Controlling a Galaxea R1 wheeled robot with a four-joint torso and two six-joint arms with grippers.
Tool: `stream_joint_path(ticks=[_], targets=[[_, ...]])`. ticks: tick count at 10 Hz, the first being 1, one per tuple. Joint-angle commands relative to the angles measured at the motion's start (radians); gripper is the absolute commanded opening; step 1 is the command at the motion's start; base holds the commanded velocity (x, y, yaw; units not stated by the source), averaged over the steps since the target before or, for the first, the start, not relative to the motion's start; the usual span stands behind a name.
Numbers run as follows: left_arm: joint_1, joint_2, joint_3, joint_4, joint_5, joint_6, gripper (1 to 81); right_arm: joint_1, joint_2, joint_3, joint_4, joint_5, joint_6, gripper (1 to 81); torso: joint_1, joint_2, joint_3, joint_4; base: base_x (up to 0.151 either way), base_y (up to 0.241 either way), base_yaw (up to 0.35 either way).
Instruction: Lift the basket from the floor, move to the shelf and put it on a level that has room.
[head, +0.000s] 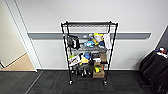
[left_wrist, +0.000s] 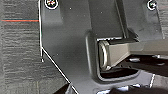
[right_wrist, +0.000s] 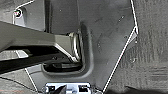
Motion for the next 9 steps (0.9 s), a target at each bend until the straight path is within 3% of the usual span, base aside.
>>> stream_joint_path(ticks=[1, 7, 9], targets=[[-0.032, 0.004, -0.002, -0.005, 0.062, 0.0, 81.1, 0.023, -0.001, -0.002, -0.006, -0.06, 0.0, 81.1, 0.0, 0.0, 0.0, 0.0, 0.116, 0.0, 0.0], [-0.03, 0.008, -0.002, -0.005, 0.064, 0.0, 81.1, 0.025, -0.006, -0.002, -0.006, -0.06, 0.0, 81.1, 0.0, 0.0, 0.0, 0.0, 0.108, 0.0, 0.0], [-0.03, 0.008, -0.002, -0.005, 0.067, 0.0, 81.1, 0.025, -0.007, -0.002, -0.006, -0.059, 0.0, 81.1, 0.0, 0.0, 0.0, 0.0, 0.032, 0.0, 0.0]])
